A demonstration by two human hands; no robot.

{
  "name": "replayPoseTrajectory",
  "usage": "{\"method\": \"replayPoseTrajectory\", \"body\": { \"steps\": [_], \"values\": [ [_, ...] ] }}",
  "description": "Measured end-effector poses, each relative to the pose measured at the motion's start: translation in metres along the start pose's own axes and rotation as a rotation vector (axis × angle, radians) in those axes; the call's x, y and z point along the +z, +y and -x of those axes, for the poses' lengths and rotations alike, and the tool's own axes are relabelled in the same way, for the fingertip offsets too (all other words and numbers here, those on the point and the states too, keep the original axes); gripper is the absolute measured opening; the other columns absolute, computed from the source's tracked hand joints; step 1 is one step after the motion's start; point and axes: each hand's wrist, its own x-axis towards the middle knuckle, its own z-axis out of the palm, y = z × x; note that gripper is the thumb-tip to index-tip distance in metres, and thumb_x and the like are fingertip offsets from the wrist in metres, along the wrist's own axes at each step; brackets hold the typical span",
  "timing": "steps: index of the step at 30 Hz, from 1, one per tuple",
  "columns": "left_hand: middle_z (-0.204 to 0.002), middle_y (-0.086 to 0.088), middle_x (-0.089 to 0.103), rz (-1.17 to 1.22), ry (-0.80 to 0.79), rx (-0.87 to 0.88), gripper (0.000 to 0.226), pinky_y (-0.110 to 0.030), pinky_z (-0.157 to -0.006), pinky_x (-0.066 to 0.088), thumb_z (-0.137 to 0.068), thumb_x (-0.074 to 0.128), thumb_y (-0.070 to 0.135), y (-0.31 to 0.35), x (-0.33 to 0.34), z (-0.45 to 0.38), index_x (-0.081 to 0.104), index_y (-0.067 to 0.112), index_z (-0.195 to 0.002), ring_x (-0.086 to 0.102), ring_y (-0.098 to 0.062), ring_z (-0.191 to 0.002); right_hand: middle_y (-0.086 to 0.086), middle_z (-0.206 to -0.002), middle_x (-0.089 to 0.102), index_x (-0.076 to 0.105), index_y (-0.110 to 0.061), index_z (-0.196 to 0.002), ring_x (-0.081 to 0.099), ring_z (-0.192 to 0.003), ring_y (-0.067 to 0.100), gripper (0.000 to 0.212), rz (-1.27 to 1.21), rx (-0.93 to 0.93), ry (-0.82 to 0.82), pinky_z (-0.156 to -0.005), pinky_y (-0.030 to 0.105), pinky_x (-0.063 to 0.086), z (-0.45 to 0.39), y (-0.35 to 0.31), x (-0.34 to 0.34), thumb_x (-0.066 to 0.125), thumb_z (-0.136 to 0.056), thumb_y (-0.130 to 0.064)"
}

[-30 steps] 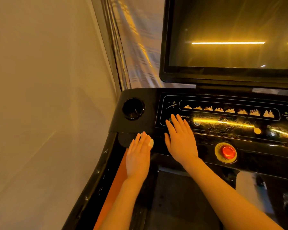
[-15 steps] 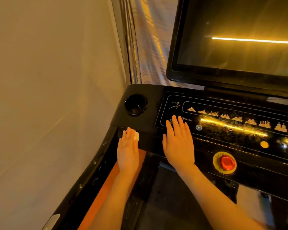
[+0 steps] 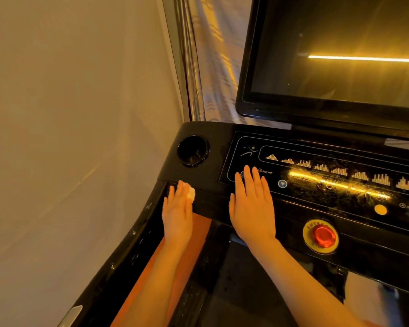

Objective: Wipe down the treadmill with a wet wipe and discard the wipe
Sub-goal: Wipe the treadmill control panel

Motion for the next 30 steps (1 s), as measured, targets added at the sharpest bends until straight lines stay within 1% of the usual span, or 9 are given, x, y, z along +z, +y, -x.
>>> {"method": "replayPoseTrajectory", "body": {
  "steps": [3,6,10,13,15,18,22,26,30],
  "values": [
    [-0.161,0.011,0.009,-0.053,-0.049,0.112,0.048,-0.032,-0.117,-0.009,-0.107,0.032,0.02,0.011,0.004,0.003,0.023,0.029,-0.153,-0.008,-0.008,-0.146,0.021,-0.154,0.037,0.044,-0.005,-0.145,0.028,-0.146,0.035,0.055,0.004,0.005,0.001,-0.118,0.048,0.026,0.0,0.0,0.0,0.051,-0.097,-0.032],
    [-0.162,0.013,0.009,-0.174,-0.063,0.106,0.048,-0.038,-0.117,-0.011,-0.107,0.032,0.026,0.004,-0.005,-0.016,0.023,0.031,-0.154,-0.006,-0.016,-0.15,0.019,-0.154,0.036,0.044,-0.006,-0.146,0.027,-0.147,0.034,0.052,0.005,0.015,0.001,-0.119,0.047,0.024,0.0,-0.001,0.0,0.049,-0.099,-0.03],
    [-0.162,0.005,0.017,-0.262,-0.079,0.122,0.05,-0.045,-0.121,0.009,-0.105,0.038,0.025,0.009,-0.01,-0.03,0.026,0.025,-0.154,0.005,-0.024,-0.151,0.017,-0.154,0.038,0.046,-0.008,-0.145,0.029,-0.146,0.032,0.055,0.001,0.03,0.011,-0.119,0.046,0.026,0.001,-0.002,-0.002,0.032,-0.099,-0.035],
    [-0.156,-0.001,0.035,-0.287,-0.137,0.413,0.057,-0.052,-0.114,0.031,-0.094,0.06,0.018,0.022,0.001,-0.02,0.041,0.018,-0.147,0.024,-0.029,-0.146,0.016,-0.15,0.044,0.05,-0.007,-0.141,0.036,-0.143,0.031,0.056,-0.06,0.035,0.035,-0.117,0.044,0.028,0.0,-0.001,-0.004,0.03,-0.098,-0.037],
    [-0.153,-0.001,0.04,-0.319,-0.145,0.525,0.063,-0.05,-0.112,0.028,-0.088,0.068,0.017,0.02,0.005,-0.022,0.043,0.019,-0.145,0.026,-0.03,-0.144,0.015,-0.147,0.049,0.052,-0.006,-0.139,0.041,-0.14,0.031,0.054,-0.137,0.058,0.073,-0.115,0.043,0.029,-0.002,-0.001,-0.006,0.035,-0.098,-0.036],
    [-0.154,0.001,0.039,-0.35,-0.113,0.577,0.061,-0.05,-0.112,0.022,-0.089,0.066,0.02,0.022,0.001,-0.044,0.043,0.02,-0.146,0.027,-0.033,-0.144,0.018,-0.143,0.052,0.054,-0.003,-0.137,0.045,-0.136,0.035,0.047,-0.187,0.103,0.125,-0.112,0.046,0.031,-0.017,0.001,-0.011,0.049,-0.096,-0.026],
    [-0.157,0.001,0.035,-0.331,-0.157,0.598,0.055,-0.05,-0.117,0.013,-0.098,0.053,0.025,0.037,-0.001,-0.073,0.036,0.02,-0.15,0.019,-0.033,-0.148,0.022,-0.148,0.045,0.053,-0.001,-0.137,0.035,-0.141,0.039,0.046,-0.152,0.21,0.122,-0.115,0.051,0.026,-0.045,0.007,-0.01,0.062,-0.094,-0.016],
    [-0.154,-0.001,0.039,-0.402,-0.161,0.787,0.066,-0.049,-0.114,0.02,-0.088,0.067,0.025,0.032,0.0,-0.074,0.04,0.018,-0.148,0.029,-0.034,-0.144,0.021,-0.152,0.039,0.049,-0.003,-0.141,0.03,-0.144,0.038,0.048,-0.056,0.256,0.108,-0.117,0.048,0.02,-0.049,0.006,0.0,0.056,-0.097,-0.022],
    [-0.157,0.0,0.034,-0.469,-0.173,0.974,0.077,-0.052,-0.114,0.022,-0.084,0.071,0.027,0.018,-0.002,-0.085,0.034,0.021,-0.151,0.029,-0.035,-0.144,0.019,-0.154,0.036,0.045,-0.005,-0.144,0.027,-0.146,0.035,0.048,-0.006,0.257,0.107,-0.119,0.046,0.018,-0.047,0.005,0.003,0.045,-0.101,-0.025]
  ]
}}
